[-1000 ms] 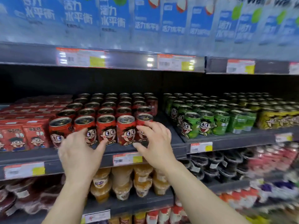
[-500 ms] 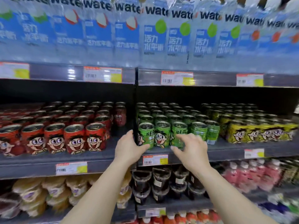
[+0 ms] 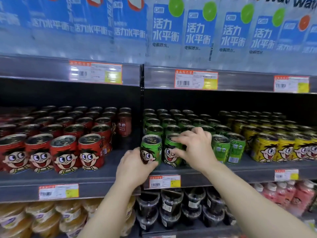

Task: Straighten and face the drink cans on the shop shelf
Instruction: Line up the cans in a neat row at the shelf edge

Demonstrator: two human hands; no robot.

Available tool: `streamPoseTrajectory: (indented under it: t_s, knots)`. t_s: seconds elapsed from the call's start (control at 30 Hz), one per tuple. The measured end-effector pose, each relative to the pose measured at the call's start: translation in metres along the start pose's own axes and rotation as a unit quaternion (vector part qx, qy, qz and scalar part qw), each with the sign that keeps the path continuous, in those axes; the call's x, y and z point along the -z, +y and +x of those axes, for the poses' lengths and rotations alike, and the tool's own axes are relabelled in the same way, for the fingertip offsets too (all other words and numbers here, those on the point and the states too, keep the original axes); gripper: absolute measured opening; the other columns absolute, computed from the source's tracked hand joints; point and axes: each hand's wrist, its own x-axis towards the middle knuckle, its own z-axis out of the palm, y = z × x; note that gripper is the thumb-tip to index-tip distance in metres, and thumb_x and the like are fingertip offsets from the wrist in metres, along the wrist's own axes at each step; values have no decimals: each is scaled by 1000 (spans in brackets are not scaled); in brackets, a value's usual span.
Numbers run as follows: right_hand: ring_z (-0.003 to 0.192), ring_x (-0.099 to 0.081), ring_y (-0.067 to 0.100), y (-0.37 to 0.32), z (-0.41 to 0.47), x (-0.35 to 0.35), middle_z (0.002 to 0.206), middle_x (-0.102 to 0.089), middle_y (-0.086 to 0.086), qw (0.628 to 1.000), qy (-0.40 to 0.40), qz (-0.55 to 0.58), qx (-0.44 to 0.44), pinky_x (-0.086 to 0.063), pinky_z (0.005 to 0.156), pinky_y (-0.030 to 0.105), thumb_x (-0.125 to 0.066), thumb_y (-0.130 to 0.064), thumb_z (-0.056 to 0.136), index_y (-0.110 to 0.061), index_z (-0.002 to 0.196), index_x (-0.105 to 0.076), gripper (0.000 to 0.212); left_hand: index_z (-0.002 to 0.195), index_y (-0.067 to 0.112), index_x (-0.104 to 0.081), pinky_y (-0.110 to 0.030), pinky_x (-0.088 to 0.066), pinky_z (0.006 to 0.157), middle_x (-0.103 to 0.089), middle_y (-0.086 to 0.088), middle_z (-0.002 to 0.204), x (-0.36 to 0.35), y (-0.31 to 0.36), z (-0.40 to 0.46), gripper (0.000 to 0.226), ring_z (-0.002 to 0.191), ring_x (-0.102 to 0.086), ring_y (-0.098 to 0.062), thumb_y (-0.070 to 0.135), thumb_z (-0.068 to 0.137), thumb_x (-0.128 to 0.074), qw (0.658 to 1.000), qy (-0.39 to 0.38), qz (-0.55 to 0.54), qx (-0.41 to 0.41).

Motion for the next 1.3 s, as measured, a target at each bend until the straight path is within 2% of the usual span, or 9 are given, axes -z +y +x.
streamPoseTrajectory:
  t_s: [0.13, 0.27, 0.43, 0.6, 0.7, 0.77, 1.0, 1.13, 1.3]
  knots:
    - [112, -35, 17, 15, 13, 5, 117, -64, -20, 994, -82, 75, 7, -14, 82, 29, -71, -48, 73, -38, 111, -68, 39, 108, 23, -58, -29, -45, 73, -62, 9, 100, 4, 3, 5, 49, 98, -60, -17, 48, 70, -75, 1000, -22, -10, 0]
    - [121, -34, 21, 21, 17, 5, 121, -61, -15, 981, -118, 148, -39, -19, 87, 31, -73, -52, 71, -53, 99, -64, 30, 109, 26, -57, -30, -43, 70, -64, 7, 105, 0, 5, 5, 54, 93, -58, -15, 55, 67, -75, 1000, 0, 5, 0]
    - [114, -39, 22, 15, 14, 8, 112, -61, -8, 996, -69, -31, -37, -21, 86, 37, -58, -79, 60, -41, 112, -60, 65, 97, 31, -58, -30, -48, 71, -66, 12, 96, 0, 4, 10, 41, 87, -59, -10, 49, 66, -79, 1000, -14, -11, 6]
    - [128, -32, 22, 31, 23, 12, 117, -63, -6, 989, -127, 72, -11, -18, 91, 36, -67, -66, 66, -40, 106, -64, 48, 92, 35, -56, -32, -51, 75, -63, 20, 84, -1, 9, 8, 37, 86, -62, -9, 45, 66, -81, 1000, -4, -12, 13]
    - [132, -30, 23, 41, 29, 16, 99, -63, -12, 979, -178, 104, -9, -17, 103, 43, -67, -67, 66, -39, 96, -61, 41, 94, 34, -58, -32, -52, 75, -63, 20, 83, -2, 13, 6, 40, 84, -62, -10, 45, 65, -82, 1000, 6, -8, 23]
    - [128, -32, 23, 39, 36, 18, 80, -58, -14, 974, -198, 108, -23, -16, 105, 46, -61, -76, 62, -35, 87, -59, 49, 97, 32, -60, -32, -52, 76, -65, 16, 85, -4, 16, 4, 42, 86, -63, -11, 46, 64, -82, 999, 21, 3, 28]
    - [95, -45, 16, 36, 47, 14, 74, -52, -13, 983, -164, 83, 31, -27, 88, 38, -59, -76, 64, -30, 76, -57, 47, 104, 33, -65, -31, -48, 73, -66, 8, 103, -14, 18, -6, 49, 95, -61, -15, 60, 64, -74, 994, 77, 69, 30]
    - [107, -41, 16, 44, 47, 24, 85, -59, -12, 973, -192, 122, 51, -24, 91, 38, -61, -73, 66, -34, 83, -63, 43, 118, 18, -61, -37, -50, 82, -63, -1, 106, -24, 16, -25, 71, 103, -58, -22, 60, 62, -75, 976, 191, 106, 12]
    - [123, -38, 22, 88, 49, 43, 119, -60, -11, 973, -224, 39, 44, -24, 103, 44, -49, -85, 61, -40, 116, -59, 71, 101, 20, -69, -39, -51, 80, -68, 5, 94, -58, 28, -47, 54, 90, -62, -20, 59, 64, -76, 966, 214, 115, -84]
